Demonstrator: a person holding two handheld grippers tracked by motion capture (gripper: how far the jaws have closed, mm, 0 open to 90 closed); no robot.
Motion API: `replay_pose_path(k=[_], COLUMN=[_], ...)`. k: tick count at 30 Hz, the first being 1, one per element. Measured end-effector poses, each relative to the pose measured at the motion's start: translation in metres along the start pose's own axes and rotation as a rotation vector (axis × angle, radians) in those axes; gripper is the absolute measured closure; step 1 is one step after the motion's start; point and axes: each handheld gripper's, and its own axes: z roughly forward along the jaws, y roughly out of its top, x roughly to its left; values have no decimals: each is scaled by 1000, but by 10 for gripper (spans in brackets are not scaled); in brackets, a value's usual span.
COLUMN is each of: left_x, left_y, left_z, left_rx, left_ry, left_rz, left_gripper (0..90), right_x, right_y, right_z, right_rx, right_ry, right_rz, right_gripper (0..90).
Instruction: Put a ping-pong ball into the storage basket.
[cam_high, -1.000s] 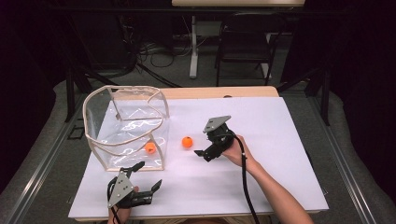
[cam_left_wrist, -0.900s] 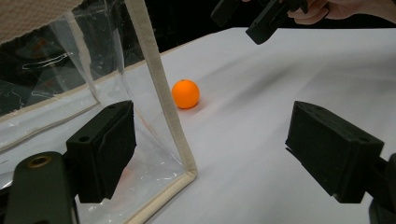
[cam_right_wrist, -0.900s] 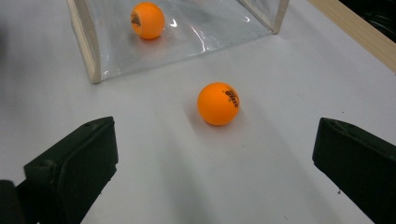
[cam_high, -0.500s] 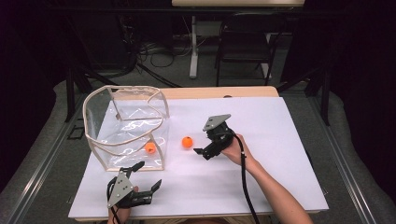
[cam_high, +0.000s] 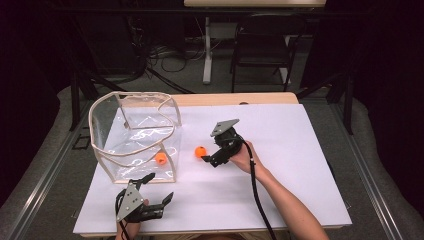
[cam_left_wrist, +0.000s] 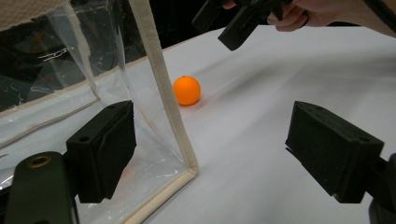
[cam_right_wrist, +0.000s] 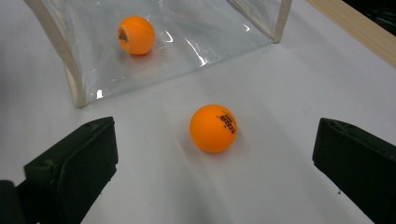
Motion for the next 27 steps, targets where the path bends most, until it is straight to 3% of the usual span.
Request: replay_pose_path(k=[6,10,15,24,27], left_x=[0,-2,-2,-2,-2], left_y=[0,1,0,0,0], left_z=[-1,1,2,3,4], left_rx=[-4,-3,0,2,8], left_ry=[-1,-4,-6,-11,-10], left_rz=[2,5,2,1,0], left_gripper=[158,158,158,158,158], right_x=[-3,0,-1,-7,-6], right_y=[-1,1,7,-2,-4], right_z=[13,20,25,34,38], right_rx=[21,47,52,29,36], right_ry=[-1,-30,-18,27,28], right_rz=[3,-30,-45,10,3], right_gripper=[0,0,0,0,0])
